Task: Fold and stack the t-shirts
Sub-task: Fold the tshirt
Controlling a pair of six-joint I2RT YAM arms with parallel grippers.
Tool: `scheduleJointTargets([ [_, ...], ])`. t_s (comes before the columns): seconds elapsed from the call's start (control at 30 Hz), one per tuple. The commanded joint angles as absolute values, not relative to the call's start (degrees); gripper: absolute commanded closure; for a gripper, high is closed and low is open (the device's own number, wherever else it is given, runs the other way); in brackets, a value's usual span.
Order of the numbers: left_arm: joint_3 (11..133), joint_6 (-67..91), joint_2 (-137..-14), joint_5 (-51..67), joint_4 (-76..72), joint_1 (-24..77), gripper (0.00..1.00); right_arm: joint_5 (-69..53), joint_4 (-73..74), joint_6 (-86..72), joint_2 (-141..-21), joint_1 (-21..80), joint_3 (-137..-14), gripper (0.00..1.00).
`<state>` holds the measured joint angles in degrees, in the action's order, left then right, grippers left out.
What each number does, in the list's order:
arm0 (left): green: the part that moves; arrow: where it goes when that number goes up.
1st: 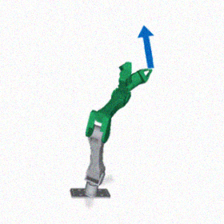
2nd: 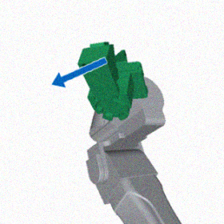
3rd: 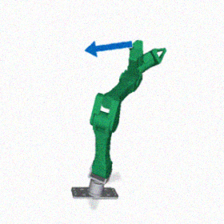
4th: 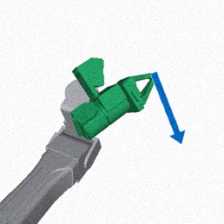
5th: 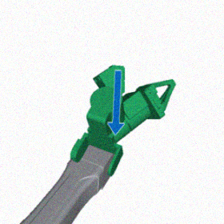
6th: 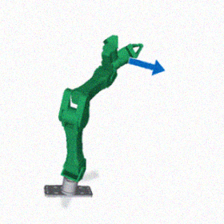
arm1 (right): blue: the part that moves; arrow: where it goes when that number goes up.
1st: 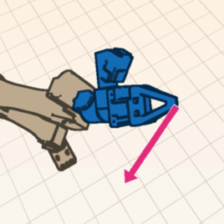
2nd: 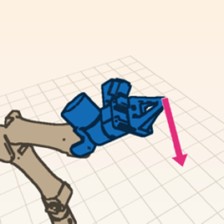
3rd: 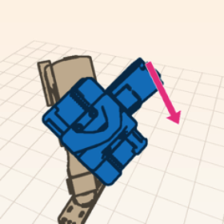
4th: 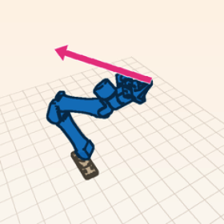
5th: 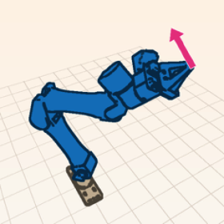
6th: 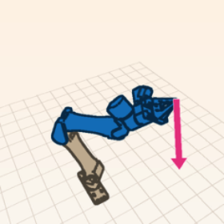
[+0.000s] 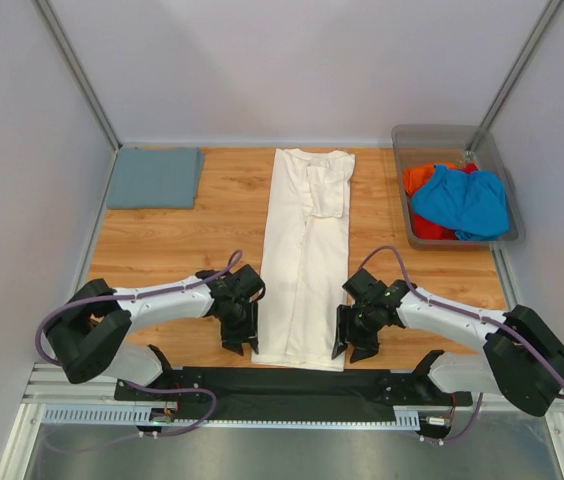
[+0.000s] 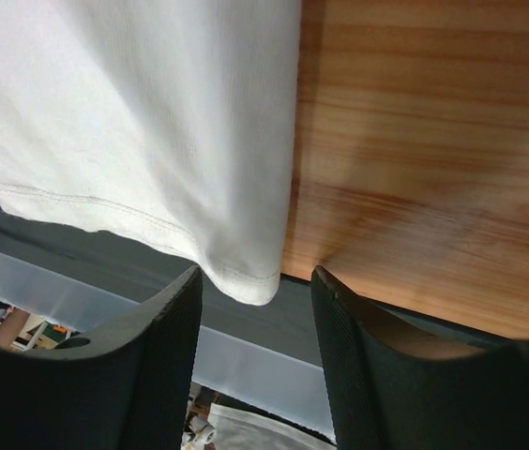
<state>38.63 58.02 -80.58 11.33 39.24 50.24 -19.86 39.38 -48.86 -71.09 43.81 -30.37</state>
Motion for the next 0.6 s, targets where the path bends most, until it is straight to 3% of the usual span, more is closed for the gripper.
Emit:
scheduleJointTargets([
  [0.0, 37.71, 60.02, -80.33, 12.39, 36.56, 50.80, 0.51, -20.21, 37.27, -50.80, -70.58, 44.12, -30.06, 0.49],
  [0.2, 35.51, 61.34, -79.45, 14.58, 33.58, 50.98, 0.51, -21.44, 35.60, -51.42, -71.98, 44.12, -29.53, 0.50],
  [0.3, 33.40, 62.49, -79.37, 16.43, 31.03, 50.89, 0.53, -21.53, 35.86, -51.59, -71.98, 44.21, -29.53, 0.59],
  [0.43, 30.24, 64.25, -78.93, 17.93, 27.69, 50.89, 0.71, -21.97, 35.16, -52.47, -71.28, 44.21, -27.61, 0.71],
  [0.5, 29.45, 64.51, -78.84, 17.49, 28.30, 50.89, 0.90, -22.32, 33.93, -52.65, -71.45, 44.21, -26.81, 0.97],
  [0.57, 29.36, 64.25, -77.96, 16.09, 30.57, 50.89, 1.00, -21.63, 35.75, -53.35, -71.28, 44.21, -25.85, 1.00],
])
